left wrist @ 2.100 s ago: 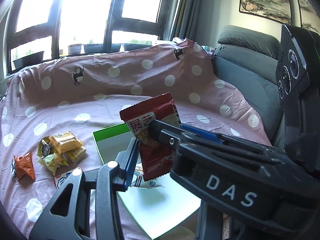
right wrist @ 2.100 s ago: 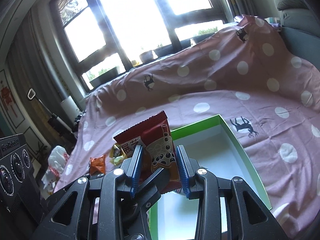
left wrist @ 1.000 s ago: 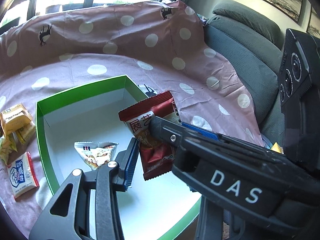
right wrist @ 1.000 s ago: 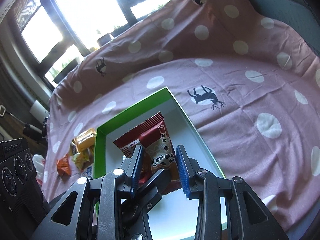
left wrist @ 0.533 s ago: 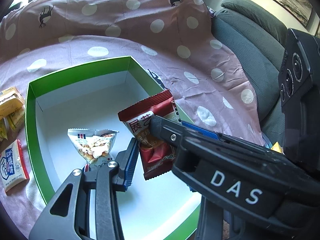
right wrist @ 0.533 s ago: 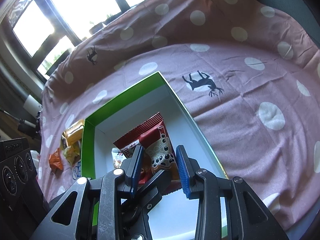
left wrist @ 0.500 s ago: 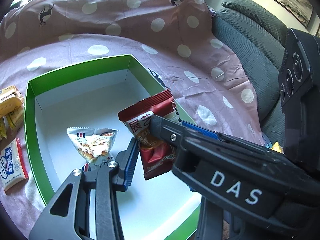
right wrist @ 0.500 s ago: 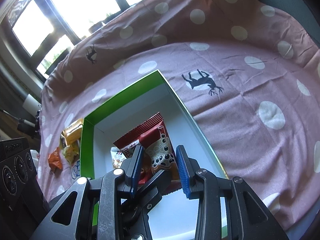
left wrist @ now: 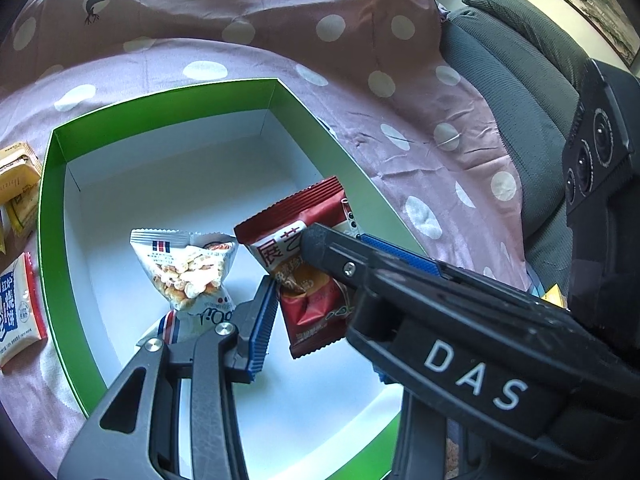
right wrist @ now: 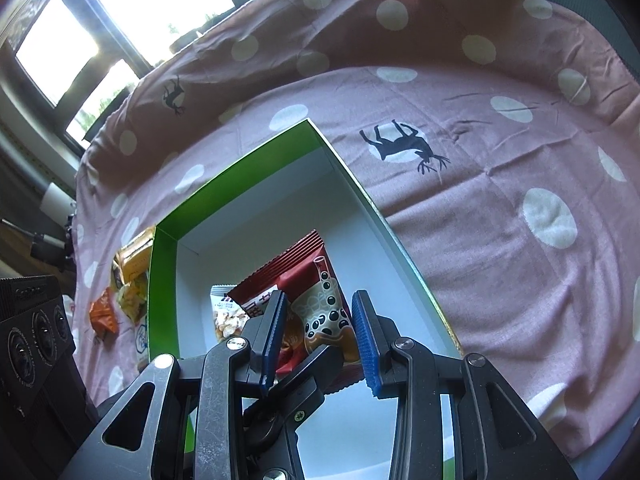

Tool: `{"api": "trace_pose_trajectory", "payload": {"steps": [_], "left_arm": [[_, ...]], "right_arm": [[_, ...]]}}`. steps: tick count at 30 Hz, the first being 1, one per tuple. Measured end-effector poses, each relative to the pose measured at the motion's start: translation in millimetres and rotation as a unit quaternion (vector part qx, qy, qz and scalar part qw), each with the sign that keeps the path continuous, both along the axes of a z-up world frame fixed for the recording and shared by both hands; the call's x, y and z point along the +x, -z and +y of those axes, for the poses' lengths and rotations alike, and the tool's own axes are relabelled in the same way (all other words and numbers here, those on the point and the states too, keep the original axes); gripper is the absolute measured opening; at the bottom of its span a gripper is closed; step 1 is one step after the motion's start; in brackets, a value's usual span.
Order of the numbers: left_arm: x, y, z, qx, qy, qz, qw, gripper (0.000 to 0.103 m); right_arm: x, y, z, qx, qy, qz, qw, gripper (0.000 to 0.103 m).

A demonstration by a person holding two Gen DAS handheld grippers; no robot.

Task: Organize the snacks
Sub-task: 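Carry the red candy packet into the green box and release it, then withdraw the right gripper from the box toward the white biscuit packet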

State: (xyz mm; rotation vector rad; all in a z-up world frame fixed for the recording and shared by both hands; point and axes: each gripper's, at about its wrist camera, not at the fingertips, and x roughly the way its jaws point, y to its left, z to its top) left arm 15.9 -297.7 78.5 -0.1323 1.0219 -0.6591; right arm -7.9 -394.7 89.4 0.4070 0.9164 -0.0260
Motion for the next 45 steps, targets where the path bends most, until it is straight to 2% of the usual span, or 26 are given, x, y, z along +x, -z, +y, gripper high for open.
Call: {"api": "trace_pose_trajectory", "payload": {"steps": [7, 15, 18, 19, 24, 30, 37, 45], "left_arm": [[4, 6, 3, 0.001, -0.004, 0.024, 0.9997, 0.039], [1, 2, 11, -0.005, -0.008, 0.027, 0.9996, 0.042], [-2, -4, 14, -0.004, -0.012, 0.016, 0.9998, 0.044], [-3, -6, 16, -0.005, -0.013, 0.012, 0.9998, 0.046], [-11, -19, 29, -0.015, -0.020, -0.006, 0.9997, 0.054], [-24, -42, 60, -0.050, -0.037, -0.034, 0.9975, 0.071], [-42, -61, 107, -0.068, -0.072, -0.073, 0.9924, 0.086], [-50, -60, 169, -0.067, -0.140, -0.091, 0.9837, 0.096]], "right_arm": [[3, 4, 2, -0.005, 0.002, 0.006, 1.000, 0.038], [0, -3, 6, 0.002, -0.007, -0.007, 1.000, 0.038], [-3, -7, 9, -0.001, -0.010, -0.016, 1.000, 0.040], [-4, -9, 10, -0.002, -0.010, -0.019, 1.000, 0.041], [-10, -20, 12, 0.001, -0.009, -0.045, 0.999, 0.059], [-23, -38, 13, 0.010, -0.007, -0.094, 0.996, 0.076], [-28, -48, 23, -0.005, -0.003, -0.116, 0.993, 0.079], [-29, -53, 42, -0.020, -0.010, -0.137, 0.990, 0.080]]}}
